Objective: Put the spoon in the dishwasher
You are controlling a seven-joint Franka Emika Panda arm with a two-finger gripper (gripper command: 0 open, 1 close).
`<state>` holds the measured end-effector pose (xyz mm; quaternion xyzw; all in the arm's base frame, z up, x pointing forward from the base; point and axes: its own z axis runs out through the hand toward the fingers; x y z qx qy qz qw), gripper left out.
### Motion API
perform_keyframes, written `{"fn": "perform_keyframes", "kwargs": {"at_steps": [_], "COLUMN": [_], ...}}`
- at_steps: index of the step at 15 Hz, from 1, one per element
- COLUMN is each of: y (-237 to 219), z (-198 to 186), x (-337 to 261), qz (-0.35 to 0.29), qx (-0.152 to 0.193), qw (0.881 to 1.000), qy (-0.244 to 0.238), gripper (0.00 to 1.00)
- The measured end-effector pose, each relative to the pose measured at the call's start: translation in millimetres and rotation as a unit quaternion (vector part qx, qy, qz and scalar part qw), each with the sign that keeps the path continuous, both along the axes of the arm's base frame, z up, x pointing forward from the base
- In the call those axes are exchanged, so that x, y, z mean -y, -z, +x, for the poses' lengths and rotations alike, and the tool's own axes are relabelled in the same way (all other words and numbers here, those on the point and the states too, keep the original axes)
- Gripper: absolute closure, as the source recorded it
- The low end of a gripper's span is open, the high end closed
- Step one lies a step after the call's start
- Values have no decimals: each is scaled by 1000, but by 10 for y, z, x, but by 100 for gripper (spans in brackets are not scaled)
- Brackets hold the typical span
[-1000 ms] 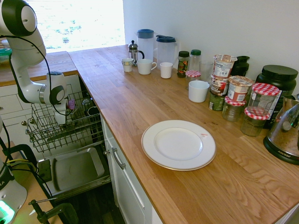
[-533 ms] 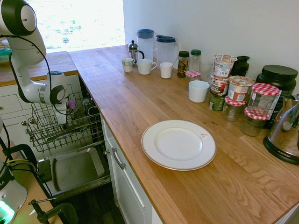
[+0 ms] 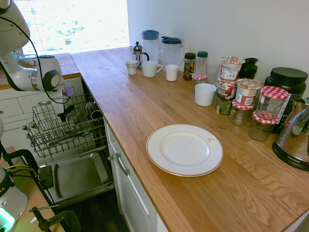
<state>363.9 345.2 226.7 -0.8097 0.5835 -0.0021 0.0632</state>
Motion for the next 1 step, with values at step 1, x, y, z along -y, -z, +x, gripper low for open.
{"fn": "perform_keyframes", "kwargs": {"at_steps": [1], "y": [-104], "z": [-58], "x": [30], "qz": [-3], "qx": [3], "qw": [1000], "qy": [-1], "gripper": [0]}}
